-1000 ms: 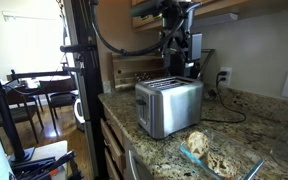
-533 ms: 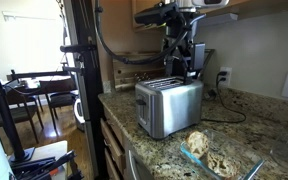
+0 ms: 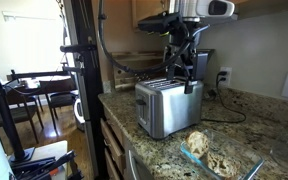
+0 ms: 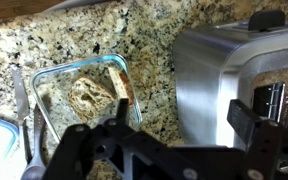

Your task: Put a slice of bread in the right compartment of the toaster

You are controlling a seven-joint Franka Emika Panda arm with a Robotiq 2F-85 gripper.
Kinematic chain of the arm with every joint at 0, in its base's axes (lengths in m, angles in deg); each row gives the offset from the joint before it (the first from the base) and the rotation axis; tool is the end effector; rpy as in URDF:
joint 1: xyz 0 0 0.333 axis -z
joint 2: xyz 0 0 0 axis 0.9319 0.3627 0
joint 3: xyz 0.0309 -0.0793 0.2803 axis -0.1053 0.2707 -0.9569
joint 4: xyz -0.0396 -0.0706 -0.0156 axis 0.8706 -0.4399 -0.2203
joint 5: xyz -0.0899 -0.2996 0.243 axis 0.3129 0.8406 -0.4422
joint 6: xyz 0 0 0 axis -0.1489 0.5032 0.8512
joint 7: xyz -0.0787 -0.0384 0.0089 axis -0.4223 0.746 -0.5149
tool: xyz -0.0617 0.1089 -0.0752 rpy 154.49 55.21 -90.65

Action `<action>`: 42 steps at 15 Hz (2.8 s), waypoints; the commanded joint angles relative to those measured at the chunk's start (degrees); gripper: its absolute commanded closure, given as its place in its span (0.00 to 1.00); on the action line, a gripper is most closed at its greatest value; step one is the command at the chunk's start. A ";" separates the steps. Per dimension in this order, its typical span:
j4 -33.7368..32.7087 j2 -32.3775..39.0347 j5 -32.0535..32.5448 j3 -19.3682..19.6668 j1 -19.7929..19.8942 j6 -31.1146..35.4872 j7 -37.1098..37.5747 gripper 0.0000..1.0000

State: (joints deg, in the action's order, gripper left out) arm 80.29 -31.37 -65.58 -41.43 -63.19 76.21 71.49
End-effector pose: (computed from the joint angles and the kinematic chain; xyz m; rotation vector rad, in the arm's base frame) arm 0.4718 -0.1004 0.3881 -2.9823 0.2226 -0.0986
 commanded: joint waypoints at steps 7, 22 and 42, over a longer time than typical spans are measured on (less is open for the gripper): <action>-0.08 2.63 2.68 0.24 1.12 0.21 1.73 0.00; -0.35 6.54 2.99 1.02 1.30 0.38 -1.85 0.00; -10.71 18.91 1.50 1.69 3.37 -2.98 -14.61 0.00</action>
State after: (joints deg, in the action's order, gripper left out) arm 71.62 -13.70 -63.60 -39.47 -60.96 75.99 59.19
